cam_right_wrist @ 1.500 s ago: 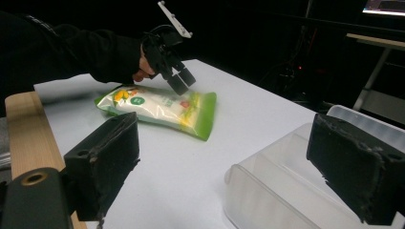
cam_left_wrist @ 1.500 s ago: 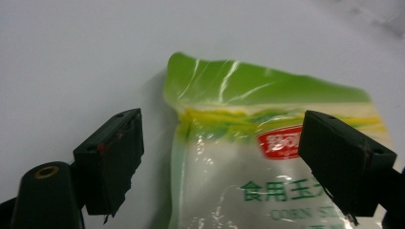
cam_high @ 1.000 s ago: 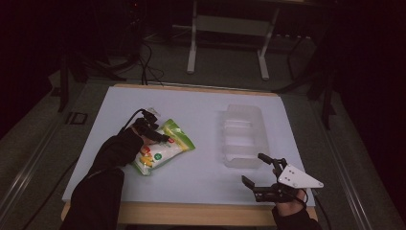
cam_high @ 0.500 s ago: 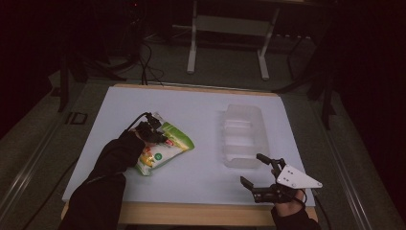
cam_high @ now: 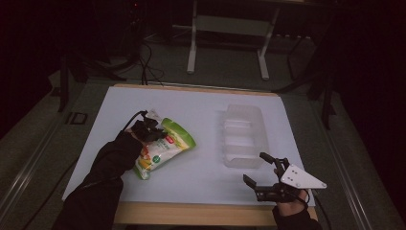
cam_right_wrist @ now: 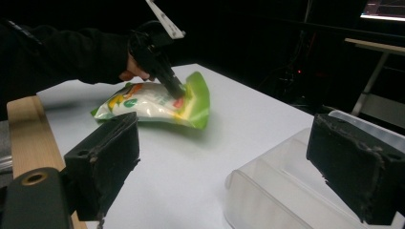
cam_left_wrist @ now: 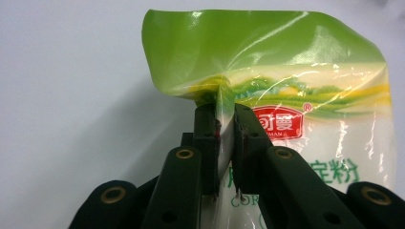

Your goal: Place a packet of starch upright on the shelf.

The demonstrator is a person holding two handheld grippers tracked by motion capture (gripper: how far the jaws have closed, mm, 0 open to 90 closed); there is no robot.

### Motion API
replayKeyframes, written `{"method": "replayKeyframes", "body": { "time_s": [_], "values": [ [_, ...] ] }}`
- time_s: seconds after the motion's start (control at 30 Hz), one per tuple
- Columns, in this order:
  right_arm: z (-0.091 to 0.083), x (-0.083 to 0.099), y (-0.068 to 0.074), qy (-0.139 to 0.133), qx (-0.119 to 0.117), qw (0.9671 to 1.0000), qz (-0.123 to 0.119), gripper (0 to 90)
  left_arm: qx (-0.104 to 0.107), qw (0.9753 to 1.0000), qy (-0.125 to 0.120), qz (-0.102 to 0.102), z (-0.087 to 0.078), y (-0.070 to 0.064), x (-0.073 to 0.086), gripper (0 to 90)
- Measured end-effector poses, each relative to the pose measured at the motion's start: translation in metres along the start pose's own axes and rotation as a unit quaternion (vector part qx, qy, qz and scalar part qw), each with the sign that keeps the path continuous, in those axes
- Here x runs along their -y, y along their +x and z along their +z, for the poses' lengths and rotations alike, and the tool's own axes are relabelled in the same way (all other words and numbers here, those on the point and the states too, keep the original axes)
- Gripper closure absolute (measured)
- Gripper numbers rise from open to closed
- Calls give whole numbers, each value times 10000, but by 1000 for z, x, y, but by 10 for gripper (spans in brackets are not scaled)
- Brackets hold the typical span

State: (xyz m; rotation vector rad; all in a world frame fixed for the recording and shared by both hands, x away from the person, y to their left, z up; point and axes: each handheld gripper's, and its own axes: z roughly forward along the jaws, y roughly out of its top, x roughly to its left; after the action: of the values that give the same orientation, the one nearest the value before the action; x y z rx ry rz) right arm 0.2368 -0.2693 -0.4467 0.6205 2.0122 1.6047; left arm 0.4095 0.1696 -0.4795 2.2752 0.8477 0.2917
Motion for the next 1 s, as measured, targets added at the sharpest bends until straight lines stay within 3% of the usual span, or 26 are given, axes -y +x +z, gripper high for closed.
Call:
{"method": "replayKeyframes", "body": {
  "time_s": [0.37,0.57,0.9,1.0],
  "values": [
    [-1,-1,0,-18,-6,10000,-2,106,-141,9986,-515,3,-38,-16,0,842],
    [-2,-2,1,-75,-29,9999,-78,135,-124,9974,-699,146,-57,-28,-4,844],
    [-4,-7,0,-60,44,10000,50,133,-196,9917,-1249,236,-78,-49,-19,853],
    [-4,-11,1,-128,-38,9999,76,133,-210,9894,-1417,225,-80,-55,-25,853]
  ]
}}
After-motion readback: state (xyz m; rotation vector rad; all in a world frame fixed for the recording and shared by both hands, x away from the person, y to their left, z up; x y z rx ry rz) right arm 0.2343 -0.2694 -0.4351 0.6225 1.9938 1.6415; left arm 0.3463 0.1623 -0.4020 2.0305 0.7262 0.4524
